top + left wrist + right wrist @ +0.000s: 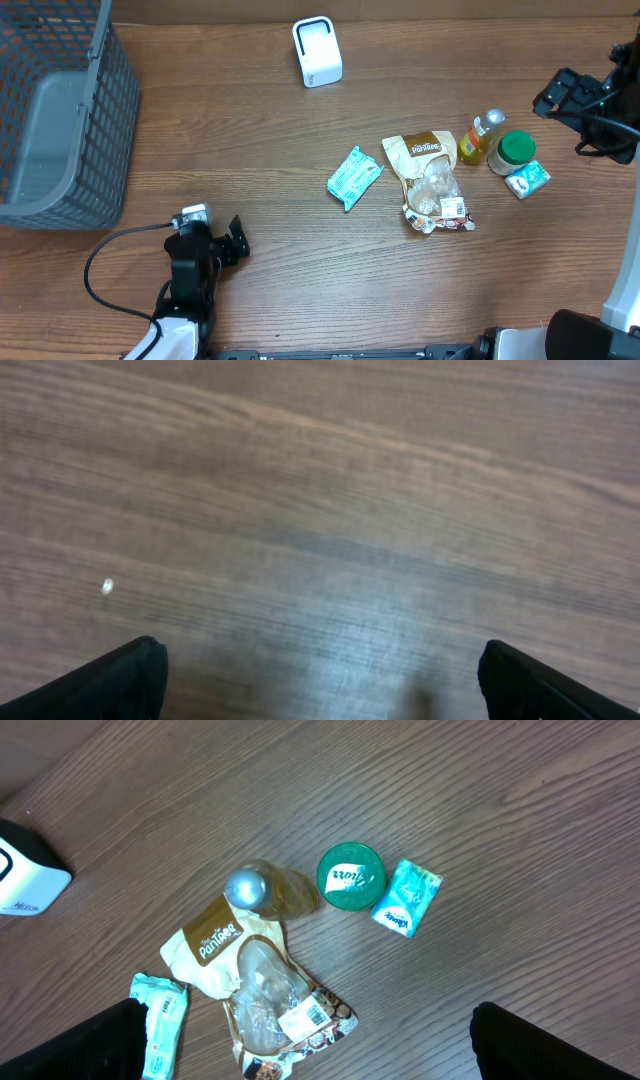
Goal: Scan the item barcode
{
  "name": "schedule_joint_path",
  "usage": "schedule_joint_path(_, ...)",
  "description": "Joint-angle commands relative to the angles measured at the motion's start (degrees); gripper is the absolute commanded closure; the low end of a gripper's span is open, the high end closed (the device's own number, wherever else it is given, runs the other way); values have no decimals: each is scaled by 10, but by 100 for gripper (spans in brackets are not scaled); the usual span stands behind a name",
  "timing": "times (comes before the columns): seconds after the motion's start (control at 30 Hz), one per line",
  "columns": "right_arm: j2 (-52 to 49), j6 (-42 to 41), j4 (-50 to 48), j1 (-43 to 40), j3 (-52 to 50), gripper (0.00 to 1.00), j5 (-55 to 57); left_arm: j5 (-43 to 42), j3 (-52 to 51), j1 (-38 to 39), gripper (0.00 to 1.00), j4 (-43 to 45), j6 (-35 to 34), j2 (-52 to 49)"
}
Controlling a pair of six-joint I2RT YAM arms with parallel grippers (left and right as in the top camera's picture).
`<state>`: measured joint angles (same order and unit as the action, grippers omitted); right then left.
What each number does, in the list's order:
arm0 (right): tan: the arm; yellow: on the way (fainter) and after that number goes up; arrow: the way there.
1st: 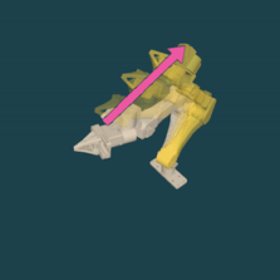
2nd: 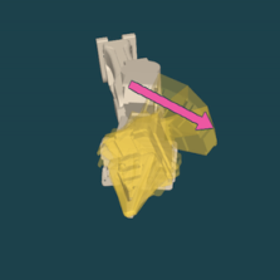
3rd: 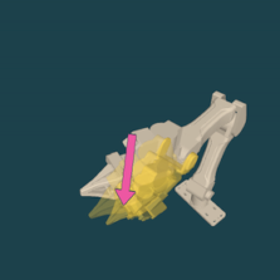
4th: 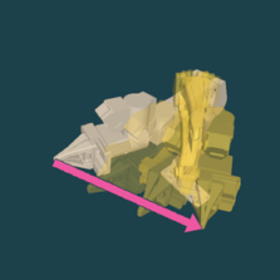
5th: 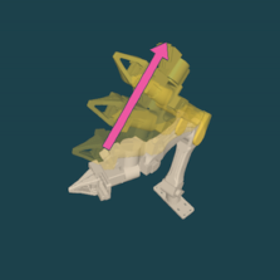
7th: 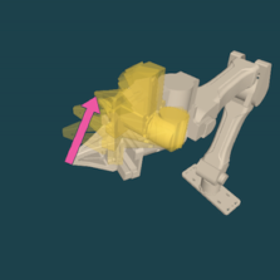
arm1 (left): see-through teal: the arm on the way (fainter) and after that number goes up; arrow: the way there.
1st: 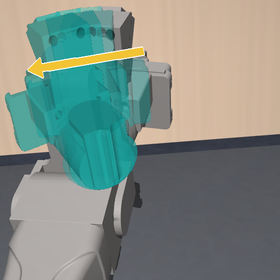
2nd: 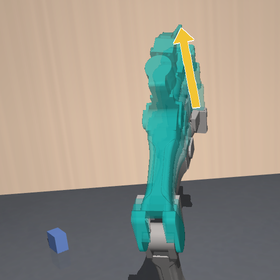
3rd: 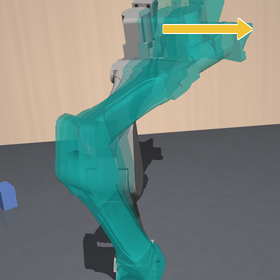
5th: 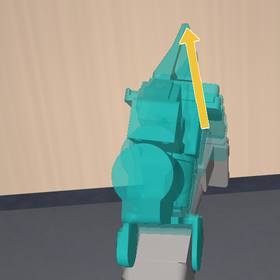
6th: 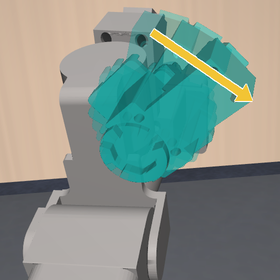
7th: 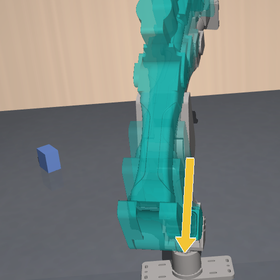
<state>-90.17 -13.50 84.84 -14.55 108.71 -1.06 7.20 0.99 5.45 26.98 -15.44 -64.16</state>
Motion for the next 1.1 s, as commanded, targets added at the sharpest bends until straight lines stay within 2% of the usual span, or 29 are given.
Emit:
schedule_joint_path(0.0,6,-2,-3,0,11,0,3,-19,-7,-11,0,0,33,22)
schedule_joint_path(0.47,6,-2,-3,0,11,0,3,-25,-7,-13,1,-153,84,177)
schedule_joint_path(0.7,6,-2,-3,0,11,0,3,-15,-7,-13,0,-257,97,288)
schedule_joint_path(0.77,6,-2,-3,0,11,0,3,-5,-7,-10,0,-313,97,345)
schedule_joint_path(0.87,6,-2,-3,0,11,0,3,-11,-7,-5,0,-311,136,410)
schedule_joint_path(1.07,6,-2,-3,-1,11,0,3,-13,-7,-8,0,-312,170,506)
